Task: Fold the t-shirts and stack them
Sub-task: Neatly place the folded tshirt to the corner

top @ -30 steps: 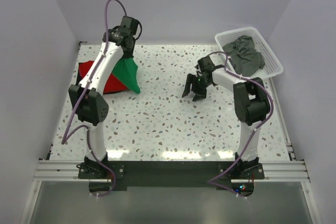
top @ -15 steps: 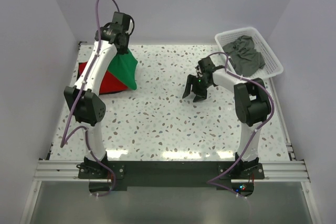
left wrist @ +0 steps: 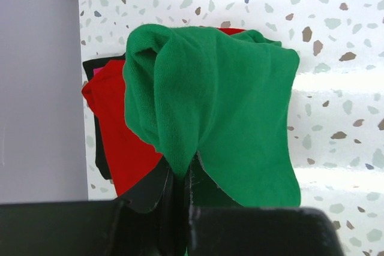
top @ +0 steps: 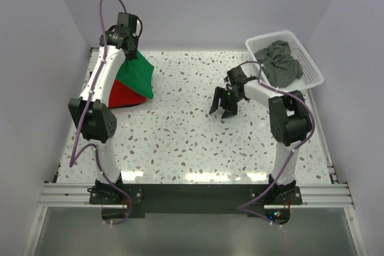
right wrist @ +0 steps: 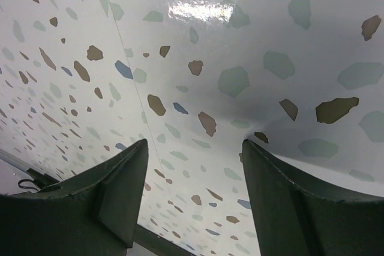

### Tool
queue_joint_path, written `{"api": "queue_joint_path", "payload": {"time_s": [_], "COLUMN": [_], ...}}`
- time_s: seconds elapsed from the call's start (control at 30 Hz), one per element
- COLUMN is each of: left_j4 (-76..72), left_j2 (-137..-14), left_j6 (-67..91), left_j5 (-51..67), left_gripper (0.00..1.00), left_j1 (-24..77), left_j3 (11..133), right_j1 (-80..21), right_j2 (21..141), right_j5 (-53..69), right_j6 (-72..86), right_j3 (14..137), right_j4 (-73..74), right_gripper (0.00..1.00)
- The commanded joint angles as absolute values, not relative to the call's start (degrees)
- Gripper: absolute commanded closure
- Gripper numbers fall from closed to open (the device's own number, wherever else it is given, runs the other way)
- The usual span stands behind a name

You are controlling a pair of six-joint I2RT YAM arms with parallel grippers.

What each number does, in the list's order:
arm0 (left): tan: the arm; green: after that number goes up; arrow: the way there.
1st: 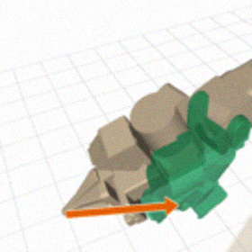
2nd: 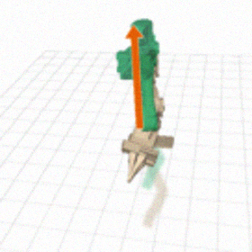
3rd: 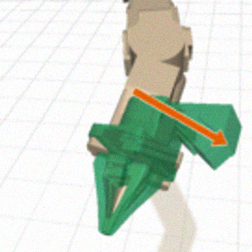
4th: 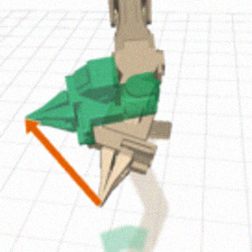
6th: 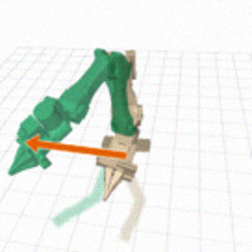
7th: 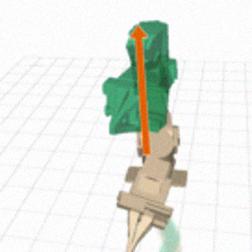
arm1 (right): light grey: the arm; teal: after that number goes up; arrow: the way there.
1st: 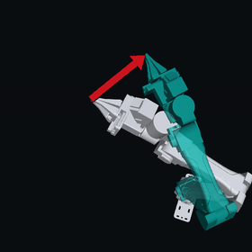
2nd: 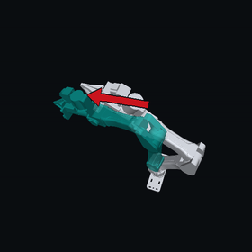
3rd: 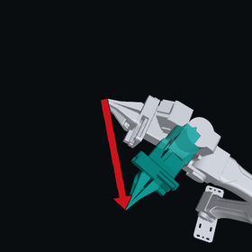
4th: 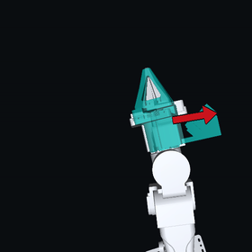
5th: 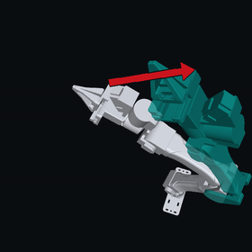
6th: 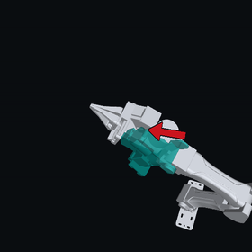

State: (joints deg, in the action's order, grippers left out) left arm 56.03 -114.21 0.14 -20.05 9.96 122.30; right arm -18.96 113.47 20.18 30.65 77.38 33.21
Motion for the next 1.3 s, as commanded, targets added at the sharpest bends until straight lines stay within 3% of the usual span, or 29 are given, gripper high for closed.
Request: {"api": "queue_joint_path", "payload": {"time_s": [0.0,0.7,0.77,0.8,0.87,0.9,1.0,1.03,1.27], "left_j4": [51.7,47.3,47.4,47.5,47.5,47.3,46.8,46.5,39.5], "left_j2": [-112.0,-115.1,-115.3,-115.5,-115.6,-115.5,-115.0,-114.7,-104.7], "left_j6": [-2.5,-2.5,-2.0,-1.7,-1.4,-1.1,-0.4,-0.4,7.5], "left_j5": [-20.3,-12.8,-13.0,-13.1,-12.3,-11.1,-7.5,-6.8,-4.1], "left_gripper": [1.0,1.0,0.86,0.68,0.54,0.35,0.04,0.0,0.0], "left_j1": [7.6,-8.1,-9.0,-9.5,-10.6,-10.7,-10.8,-10.8,-10.5], "left_j3": [120.2,110.1,109.4,109.2,108.2,107.8,106.3,105.2,96.8], "right_j1": [-18.8,-18.8,-18.8,-18.8,-18.8,-18.8,-18.8,-18.8,-18.8], "right_j2": [110.1,109.6,109.6,109.5,109.4,109.2,108.9,108.7,104.1], "right_j5": [19.5,19.2,19.2,19.2,19.2,19.2,19.2,19.2,16.6], "right_j6": [30.9,31.5,31.4,31.2,31.1,31.0,30.8,30.7,29.6], "right_j3": [77.1,76.4,76.6,76.6,77.0,77.2,77.9,78.4,79.0], "right_j4": [32.5,32.3,32.5,32.6,32.8,33.0,33.7,33.8,34.9], "right_gripper": [0.33,0.33,0.32,0.32,0.32,0.31,0.3,0.3,0.29]}}
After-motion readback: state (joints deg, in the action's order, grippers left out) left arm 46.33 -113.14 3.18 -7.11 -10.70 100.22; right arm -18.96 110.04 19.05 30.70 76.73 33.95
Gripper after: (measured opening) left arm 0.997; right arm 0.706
